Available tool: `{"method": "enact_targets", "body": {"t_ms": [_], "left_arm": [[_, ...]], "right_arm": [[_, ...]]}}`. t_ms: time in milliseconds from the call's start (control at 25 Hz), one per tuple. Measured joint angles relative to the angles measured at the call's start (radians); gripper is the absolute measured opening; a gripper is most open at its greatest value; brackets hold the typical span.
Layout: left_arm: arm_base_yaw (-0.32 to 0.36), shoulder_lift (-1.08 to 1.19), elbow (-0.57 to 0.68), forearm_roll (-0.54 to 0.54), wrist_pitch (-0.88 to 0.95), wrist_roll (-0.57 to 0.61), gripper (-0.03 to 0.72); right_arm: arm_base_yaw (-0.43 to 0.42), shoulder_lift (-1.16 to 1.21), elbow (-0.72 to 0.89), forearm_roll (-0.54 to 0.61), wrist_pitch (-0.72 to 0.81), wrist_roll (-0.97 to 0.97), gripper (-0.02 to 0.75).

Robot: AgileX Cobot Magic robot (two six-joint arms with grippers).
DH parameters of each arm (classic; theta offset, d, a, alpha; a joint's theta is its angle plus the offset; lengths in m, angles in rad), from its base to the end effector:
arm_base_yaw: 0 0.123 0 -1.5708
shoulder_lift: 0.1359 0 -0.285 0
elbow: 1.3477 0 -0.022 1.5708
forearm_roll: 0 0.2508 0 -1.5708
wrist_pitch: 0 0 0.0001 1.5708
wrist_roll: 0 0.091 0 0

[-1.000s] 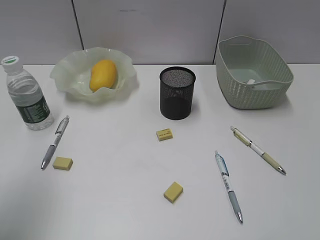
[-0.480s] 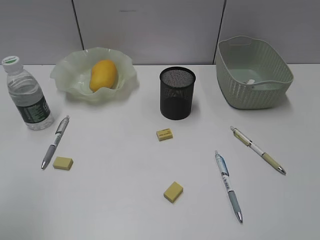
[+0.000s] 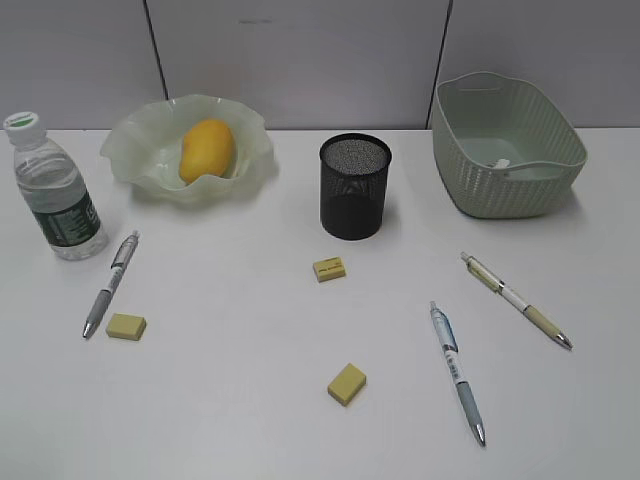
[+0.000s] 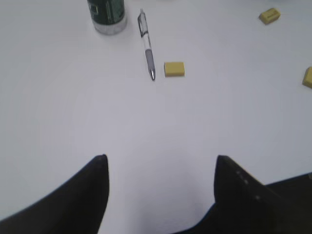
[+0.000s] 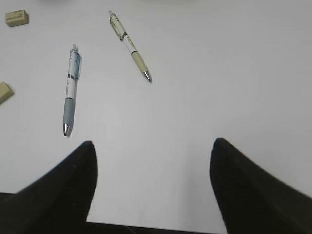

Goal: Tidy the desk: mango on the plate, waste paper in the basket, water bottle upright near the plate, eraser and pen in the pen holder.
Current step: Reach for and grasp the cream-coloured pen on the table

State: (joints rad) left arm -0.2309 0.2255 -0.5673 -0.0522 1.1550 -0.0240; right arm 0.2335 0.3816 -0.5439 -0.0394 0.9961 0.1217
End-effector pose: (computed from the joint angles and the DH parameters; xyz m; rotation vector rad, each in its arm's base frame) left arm 0.0187 -0.0089 0.2877 0.2383 2.2909 -0.1970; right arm 0.0558 0.0102 0.2854 -0.1377 2.3160 0.1307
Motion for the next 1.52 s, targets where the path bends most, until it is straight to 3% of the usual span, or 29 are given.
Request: {"method": "enact_targets", "body": {"t_ms": [360,640,880,1280,1520], "left_arm": [[0.0,-0.023,0.04,0.001,-0.081,0.013,0.511],[0.0,-0.023,0.04,0.001,-0.086,0.014,0.505],[0.0,-0.023,0.04,0.001,-0.088,0.014,0.497],[0.0,-0.023,0.04,0.001,-0.088,0.014,0.496],[0.0,-0.023,0.04,0.001,-0.088,0.014,0.496]], "right_arm": [[0.0,0.018,-0.004,0.0,0.001,-0.048,0.566],[0.0,0.231,-0.027,0.01,0.016,-0.122,0.566],[0.0,0.492,-0.151,0.017,0.019,-0.193,0.557],[0.0,0.941,-0.416,0.022,0.056,-0.293,0.454],[0.0,1.128,-0.506,0.058,0.013,-0.307,0.447]]}}
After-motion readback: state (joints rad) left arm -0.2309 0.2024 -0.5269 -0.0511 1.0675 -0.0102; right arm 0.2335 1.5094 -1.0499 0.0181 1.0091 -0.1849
